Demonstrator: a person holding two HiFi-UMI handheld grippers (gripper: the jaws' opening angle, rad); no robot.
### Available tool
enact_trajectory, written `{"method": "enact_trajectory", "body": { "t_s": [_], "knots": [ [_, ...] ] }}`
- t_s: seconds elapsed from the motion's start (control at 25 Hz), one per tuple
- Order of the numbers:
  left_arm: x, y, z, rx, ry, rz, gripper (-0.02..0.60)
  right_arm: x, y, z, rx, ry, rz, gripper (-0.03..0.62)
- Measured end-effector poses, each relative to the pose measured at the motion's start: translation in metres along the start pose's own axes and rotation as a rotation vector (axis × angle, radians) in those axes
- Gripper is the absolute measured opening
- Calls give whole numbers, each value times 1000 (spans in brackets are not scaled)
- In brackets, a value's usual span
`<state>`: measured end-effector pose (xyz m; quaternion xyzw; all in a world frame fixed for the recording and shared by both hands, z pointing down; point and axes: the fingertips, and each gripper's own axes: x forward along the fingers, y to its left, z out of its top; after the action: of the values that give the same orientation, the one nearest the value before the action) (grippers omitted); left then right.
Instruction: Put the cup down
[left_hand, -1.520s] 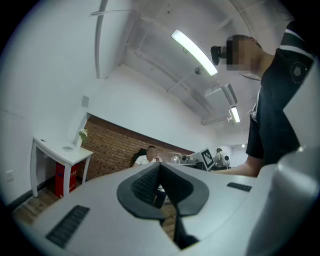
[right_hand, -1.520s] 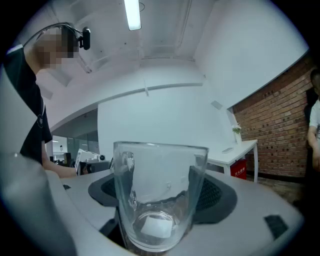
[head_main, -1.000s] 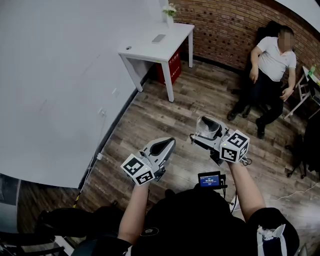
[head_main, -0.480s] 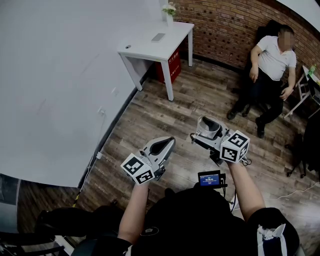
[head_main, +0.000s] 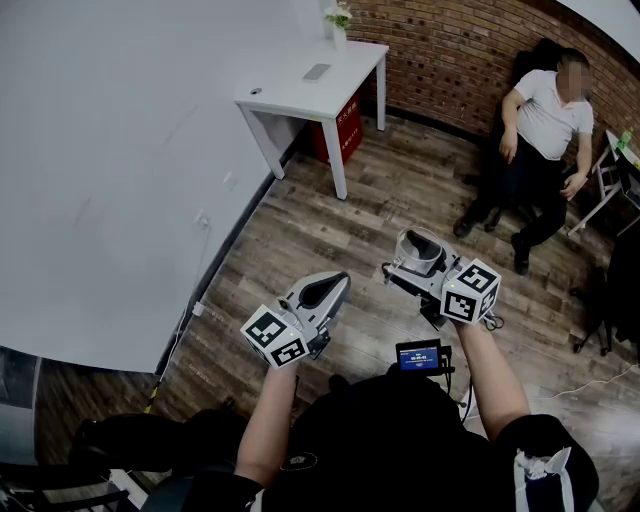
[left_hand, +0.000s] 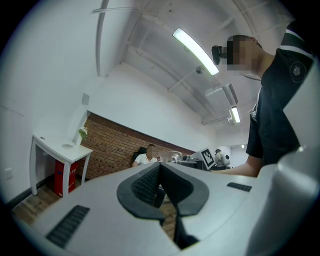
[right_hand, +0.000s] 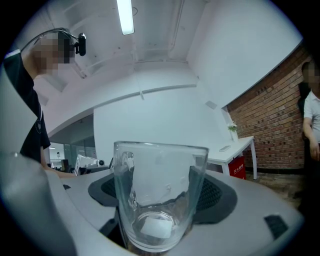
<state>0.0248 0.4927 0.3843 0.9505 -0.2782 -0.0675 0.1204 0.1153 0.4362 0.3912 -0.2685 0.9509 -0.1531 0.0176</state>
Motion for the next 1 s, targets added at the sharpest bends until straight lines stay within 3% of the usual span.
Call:
{"method": "enact_trajectory", "body": {
  "t_s": [0.16, 0.52, 1.0],
  "knots": [
    [3, 0, 2, 31, 6, -12, 8, 0, -2, 1, 0, -2, 0, 405],
    [24, -1, -5, 0, 5, 26, 8, -18, -22, 2, 8, -6, 7, 405],
    [68, 5, -12, 12, 3, 115, 9, -56, -82, 1, 56, -19, 12, 405]
  ]
}}
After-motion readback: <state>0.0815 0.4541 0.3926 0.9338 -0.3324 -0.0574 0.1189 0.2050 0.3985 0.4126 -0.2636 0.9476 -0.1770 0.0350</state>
